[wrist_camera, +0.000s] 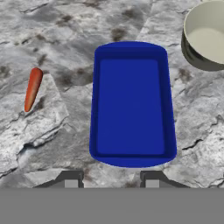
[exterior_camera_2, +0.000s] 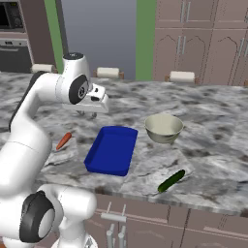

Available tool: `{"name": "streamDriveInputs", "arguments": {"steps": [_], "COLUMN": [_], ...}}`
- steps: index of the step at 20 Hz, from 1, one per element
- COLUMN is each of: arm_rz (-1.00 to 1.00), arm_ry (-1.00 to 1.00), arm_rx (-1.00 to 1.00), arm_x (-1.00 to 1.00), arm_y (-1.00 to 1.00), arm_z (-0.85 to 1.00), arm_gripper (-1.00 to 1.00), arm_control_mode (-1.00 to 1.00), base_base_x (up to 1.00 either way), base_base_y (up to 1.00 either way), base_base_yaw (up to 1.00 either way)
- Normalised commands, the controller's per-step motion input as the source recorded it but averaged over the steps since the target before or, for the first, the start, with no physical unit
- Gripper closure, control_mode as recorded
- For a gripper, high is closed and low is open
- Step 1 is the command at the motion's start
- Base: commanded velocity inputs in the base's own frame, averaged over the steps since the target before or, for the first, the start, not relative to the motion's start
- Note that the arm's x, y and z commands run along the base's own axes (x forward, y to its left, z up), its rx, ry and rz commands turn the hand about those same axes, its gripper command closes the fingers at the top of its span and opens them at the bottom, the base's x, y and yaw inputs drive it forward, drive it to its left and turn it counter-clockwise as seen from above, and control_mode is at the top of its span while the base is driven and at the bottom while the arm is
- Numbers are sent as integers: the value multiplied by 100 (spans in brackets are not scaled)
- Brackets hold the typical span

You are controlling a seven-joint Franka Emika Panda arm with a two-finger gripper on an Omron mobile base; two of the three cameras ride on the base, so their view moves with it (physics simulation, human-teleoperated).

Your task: Place the two vegetables and bowl onto the tray for setting up a vegetable dip station.

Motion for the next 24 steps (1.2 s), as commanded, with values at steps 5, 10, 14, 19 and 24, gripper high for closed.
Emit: {"name": "streamDriveInputs", "arguments": {"steps": [5, 10, 14, 19, 24], "arm_rz": [1, 8, 10, 5, 0], "arm_ry": [0, 0, 0, 9, 21], "arm_rx": [0, 0, 0, 0, -6], "arm_x": [0, 3, 12, 17, 31], "arm_y": [-7, -26, -31, -27, -23], "arm_z": [-2, -1, 0, -1, -6], "arm_gripper": [-100, -100, -100, -100, -100], "arm_control_mode": [-100, -100, -100, -100, -100], "base_base_x": [0, 0, 0, 0, 0], "base_base_y": [0, 0, 0, 0, 0], "base_base_yaw": [0, 0, 0, 0, 0]}}
